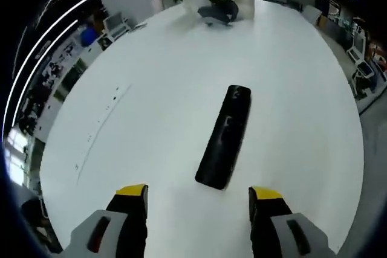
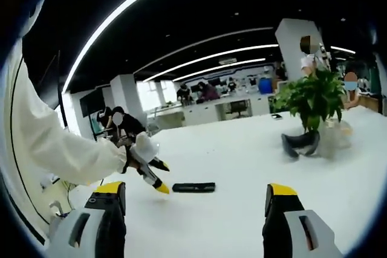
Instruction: Press the specified remote control buttons in sequence, fully releasing each button before pressing the next.
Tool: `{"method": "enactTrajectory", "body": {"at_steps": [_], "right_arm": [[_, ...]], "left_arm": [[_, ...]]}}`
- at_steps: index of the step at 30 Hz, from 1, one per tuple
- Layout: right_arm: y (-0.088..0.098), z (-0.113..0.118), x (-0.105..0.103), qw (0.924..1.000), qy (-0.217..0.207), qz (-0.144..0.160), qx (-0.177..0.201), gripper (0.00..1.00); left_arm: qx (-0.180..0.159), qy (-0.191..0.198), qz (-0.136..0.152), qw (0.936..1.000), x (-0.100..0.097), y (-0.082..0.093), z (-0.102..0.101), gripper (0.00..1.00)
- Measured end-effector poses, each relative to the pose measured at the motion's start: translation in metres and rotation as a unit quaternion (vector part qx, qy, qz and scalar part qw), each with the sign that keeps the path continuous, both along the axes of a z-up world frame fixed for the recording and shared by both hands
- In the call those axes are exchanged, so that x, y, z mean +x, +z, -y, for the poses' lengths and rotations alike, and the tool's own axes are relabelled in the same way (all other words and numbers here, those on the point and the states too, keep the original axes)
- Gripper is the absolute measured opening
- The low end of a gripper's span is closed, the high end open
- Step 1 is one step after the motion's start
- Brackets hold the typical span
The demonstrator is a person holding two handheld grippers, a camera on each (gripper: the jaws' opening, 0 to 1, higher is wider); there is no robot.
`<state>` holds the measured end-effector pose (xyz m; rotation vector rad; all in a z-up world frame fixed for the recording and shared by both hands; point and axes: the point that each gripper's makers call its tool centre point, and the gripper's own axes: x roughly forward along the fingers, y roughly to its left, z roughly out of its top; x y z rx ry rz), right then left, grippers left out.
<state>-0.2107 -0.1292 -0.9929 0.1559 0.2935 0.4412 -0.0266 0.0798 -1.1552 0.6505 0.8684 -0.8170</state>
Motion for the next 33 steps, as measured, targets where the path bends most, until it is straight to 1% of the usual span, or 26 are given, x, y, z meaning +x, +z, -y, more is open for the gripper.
{"method": "enactTrajectory", "body": {"at_steps": [1, 2, 3, 5, 6, 7, 8, 9, 10, 12, 13, 14, 16, 17, 18, 19, 20, 21, 22, 24, 26, 28, 30, 31, 33], "right_arm": [[-0.003, -0.001, -0.001, 1.0000, 0.003, -0.003, -0.004, 0.97], [-0.007, -0.001, -0.001, 0.9999, 0.004, -0.007, -0.008, 0.97], [-0.011, -0.002, -0.002, 0.9998, 0.009, -0.014, -0.013, 0.97], [-0.015, -0.002, -0.003, 0.9996, 0.014, -0.021, -0.015, 0.97], [-0.016, -0.003, -0.004, 0.9995, 0.015, -0.021, -0.016, 0.97], [-0.015, -0.003, -0.004, 0.9996, 0.017, -0.019, -0.015, 0.97], [-0.014, -0.004, -0.005, 0.9996, 0.018, -0.019, -0.012, 0.97], [-0.014, -0.005, -0.005, 0.9996, 0.019, -0.020, -0.010, 0.97], [-0.013, -0.005, -0.006, 0.9996, 0.019, -0.020, -0.009, 0.97], [-0.013, -0.006, -0.006, 0.9996, 0.021, -0.019, -0.011, 0.97], [-0.014, -0.006, -0.007, 0.9995, 0.022, -0.019, -0.012, 0.97], [-0.018, -0.007, -0.007, 0.9992, 0.025, -0.025, -0.015, 0.98], [-0.024, -0.010, -0.010, 0.9984, 0.038, -0.040, -0.014, 0.99], [-0.026, -0.010, -0.011, 0.9983, 0.039, -0.041, -0.014, 0.98], [-0.027, -0.010, -0.012, 0.9982, 0.040, -0.042, -0.016, 0.98], [-0.028, -0.010, -0.013, 0.9982, 0.041, -0.042, -0.017, 0.99], [-0.029, -0.010, -0.014, 0.9982, 0.041, -0.041, -0.017, 0.99], [-0.030, -0.011, -0.015, 0.9981, 0.041, -0.041, -0.018, 0.99], [-0.031, -0.010, -0.015, 0.9981, 0.040, -0.042, -0.018, 0.99], [-0.034, -0.010, -0.016, 0.9980, 0.041, -0.045, -0.020, 0.99], [-0.037, -0.011, -0.019, 0.9976, 0.042, -0.051, -0.019, 0.99], [-0.039, -0.010, -0.021, 0.9974, 0.041, -0.056, -0.018, 0.99], [-0.043, -0.009, -0.023, 0.9967, 0.043, -0.065, -0.024, 0.99], [-0.044, -0.009, -0.024, 0.9967, 0.043, -0.065, -0.024, 0.99], [-0.046, -0.008, -0.025, 0.9967, 0.041, -0.063, -0.031, 0.99]], "left_arm": [[0.001, -0.003, 0.018, 0.9998, -0.003, 0.005, -0.003, 0.80], [0.000, -0.006, 0.021, 0.9998, -0.009, 0.008, -0.004, 0.82], [-0.010, 0.003, 0.021, 0.9997, -0.018, 0.013, -0.005, 0.83], [-0.053, 0.025, 0.032, 0.9978, -0.031, 0.024, -0.001, 0.89], [-0.060, 0.029, 0.034, 0.9972, -0.033, 0.027, 0.000, 0.93], [-0.080, 0.043, 0.046, 0.9948, -0.040, 0.033, -0.001, 0.96], [-0.090, 0.050, 0.055, 0.9932, -0.044, 0.036, -0.001, 0.98], [-0.092, 0.053, 0.058, 0.9927, -0.047, 0.038, -0.002, 0.98], [-0.091, 0.060, 0.067, 0.9918, -0.058, 0.041, -0.008, 0.98], [-0.109, 0.074, 0.075, 0.9885, -0.071, 0.046, -0.010, 0.98], [-0.123, 0.084, 0.065, 0.9867, -0.081, 0.047, -0.009, 0.98], [-0.132, 0.094, 0.060, 0.9849, -0.087, 0.048, -0.009, 0.99], [-0.152, 0.108, 0.061, 0.9806, -0.100, 0.053, -0.009, 1.00], [-0.158, 0.114, 0.060, 0.9790, -0.105, 0.054, -0.010, 1.00], [-0.168, 0.119, 0.051, 0.9773, -0.116, 0.055, -0.010, 1.00], [-0.183, 0.123, 0.043, 0.9744, -0.123, 0.057, -0.007, 1.00], [-0.201, 0.135, 0.039, 0.9695, -0.131, 0.059, -0.007, 1.00], [-0.205, 0.137, 0.039, 0.9684, -0.133, 0.060, -0.008, 1.00], [-0.209, 0.143, 0.039, 0.9667, -0.140, 0.060, -0.011, 1.00], [-0.209, 0.148, 0.040, 0.9658, -0.152, 0.061, -0.016, 1.00], [-0.210, 0.155, 0.042, 0.9645, -0.159, 0.062, -0.020, 1.00], [-0.209, 0.158, 0.054, 0.9635, -0.164, 0.065, -0.023, 1.00], [-0.203, 0.156, 0.064, 0.9645, -0.169, 0.068, -0.026, 1.00], [-0.197, 0.156, 0.069, 0.9654, -0.171, 0.068, -0.027, 1.00], [-0.198, 0.156, 0.075, 0.9649, -0.174, 0.070, -0.028, 1.00]]}}
